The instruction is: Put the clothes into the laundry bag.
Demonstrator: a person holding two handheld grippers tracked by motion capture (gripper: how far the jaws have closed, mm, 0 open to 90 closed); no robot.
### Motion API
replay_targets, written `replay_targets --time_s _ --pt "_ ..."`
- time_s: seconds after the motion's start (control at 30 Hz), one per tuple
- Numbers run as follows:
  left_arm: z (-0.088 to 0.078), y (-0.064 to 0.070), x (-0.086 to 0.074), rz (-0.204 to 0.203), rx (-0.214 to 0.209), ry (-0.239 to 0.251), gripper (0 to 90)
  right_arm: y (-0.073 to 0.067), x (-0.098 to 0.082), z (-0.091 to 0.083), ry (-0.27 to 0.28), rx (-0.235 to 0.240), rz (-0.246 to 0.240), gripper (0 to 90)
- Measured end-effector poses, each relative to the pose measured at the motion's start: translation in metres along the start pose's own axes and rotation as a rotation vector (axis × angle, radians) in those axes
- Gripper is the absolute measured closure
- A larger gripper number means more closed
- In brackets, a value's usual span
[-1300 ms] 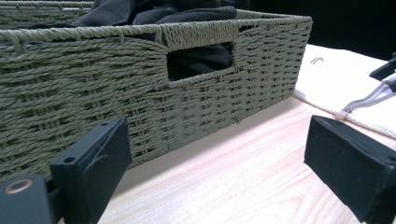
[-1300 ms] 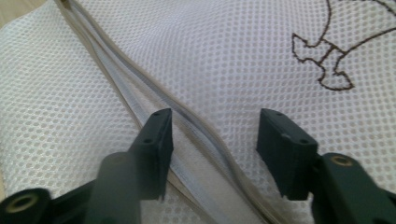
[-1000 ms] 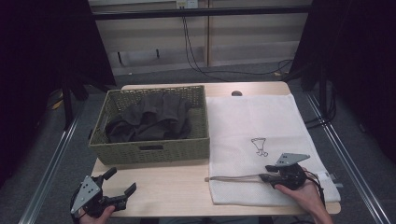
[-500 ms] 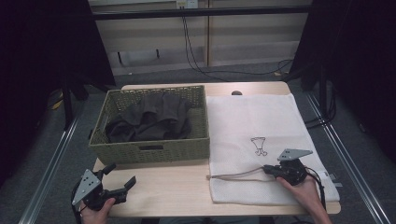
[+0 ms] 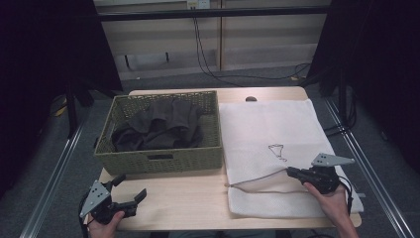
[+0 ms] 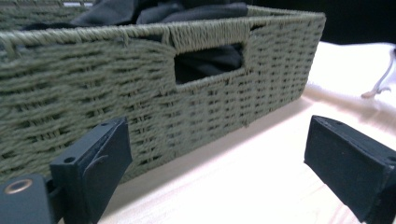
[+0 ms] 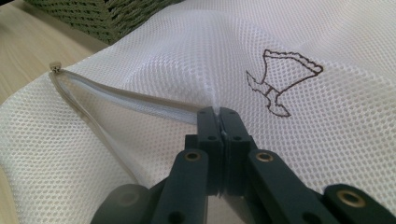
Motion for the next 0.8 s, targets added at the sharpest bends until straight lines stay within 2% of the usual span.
replay_targets --time_s 0.03,0.17,0.37,0.5,0.53,0.57,0.8 --pt "0.000 -0.001 0.001 0.010 0.000 0.004 7.0 0.000 0.001 -0.001 0.001 -0.002 0.000 89.0" --pt "-0.002 -0.002 0.000 -0.002 0.008 0.003 7.0 0.000 0.008 -0.004 0.036 0.003 0.007 89.1" --pt "-0.004 0.000 -0.003 0.008 -0.002 -0.008 7.0 0.001 0.017 -0.009 0.080 0.000 0.012 89.1" --pt "-0.005 -0.001 -0.002 0.018 0.006 -0.007 7.1 0.002 0.025 -0.012 0.108 -0.004 0.011 89.2" --pt "-0.007 -0.001 -0.002 0.010 0.008 -0.004 7.0 0.003 0.030 -0.012 0.122 -0.001 0.008 89.2" --pt "-0.007 -0.002 -0.002 0.021 0.016 -0.005 7.0 0.003 0.032 -0.012 0.126 0.001 0.010 89.2" --pt "-0.010 -0.005 -0.003 0.006 0.022 -0.002 7.1 0.001 0.049 -0.010 0.171 0.015 0.004 89.3"
Point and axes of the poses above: each handheld gripper's, and its own axes: z roughly forward along the jaws, x roughly out of its top, y roughly to its right, the point moved 8 cm from there along z, roughly forward along the jaws, and after that the axes turned 4 degrees about y, right-handed, at the moved point
